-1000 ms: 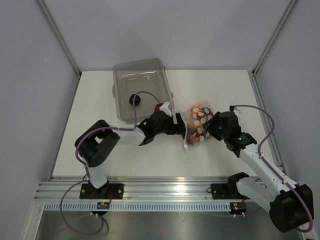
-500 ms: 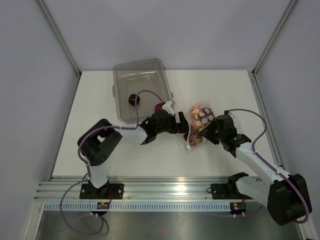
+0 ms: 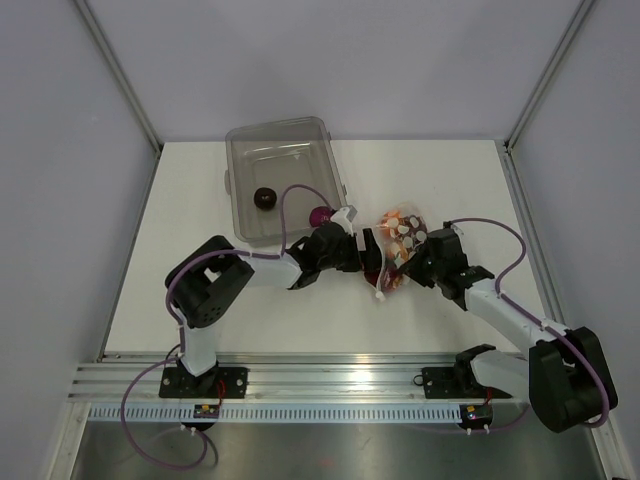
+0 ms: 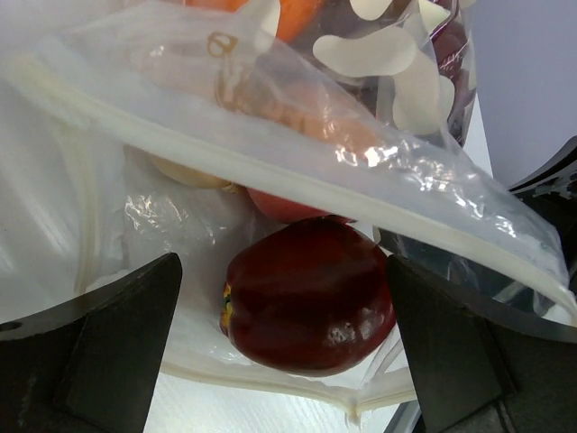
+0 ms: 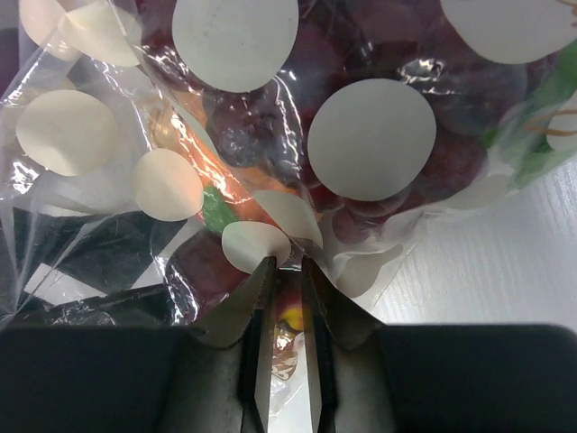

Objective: Open the zip-top bag and remove the fake food
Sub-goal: Pick up the fake fruit from the zipper food storage bag.

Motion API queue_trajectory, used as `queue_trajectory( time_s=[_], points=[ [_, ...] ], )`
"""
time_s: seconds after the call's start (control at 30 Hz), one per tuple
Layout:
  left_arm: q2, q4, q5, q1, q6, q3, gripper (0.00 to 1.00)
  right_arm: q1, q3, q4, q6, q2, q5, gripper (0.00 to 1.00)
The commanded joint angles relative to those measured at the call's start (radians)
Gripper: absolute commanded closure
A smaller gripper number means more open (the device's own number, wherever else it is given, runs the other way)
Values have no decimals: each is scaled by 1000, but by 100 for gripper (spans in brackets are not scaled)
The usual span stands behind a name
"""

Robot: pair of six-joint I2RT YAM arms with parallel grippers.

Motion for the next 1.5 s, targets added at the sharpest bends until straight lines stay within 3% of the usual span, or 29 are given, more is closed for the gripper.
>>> queue_trajectory(
  time_s=[0.0, 0.4, 1.17, 1.47],
  points=[
    [-3, 26, -12, -12, -31, 12, 1, -1, 2, 48, -2, 21, -20, 79],
    [1, 22, -6, -26, -47, 1, 1, -3, 60, 44, -2, 87, -9, 100],
    [34, -87, -67, -41, -10, 47, 1, -1, 72, 105, -14, 112, -60, 100],
    [-17, -70, -118, -43, -2, 4, 18, -3, 60, 85, -8, 86, -32, 100]
  ],
)
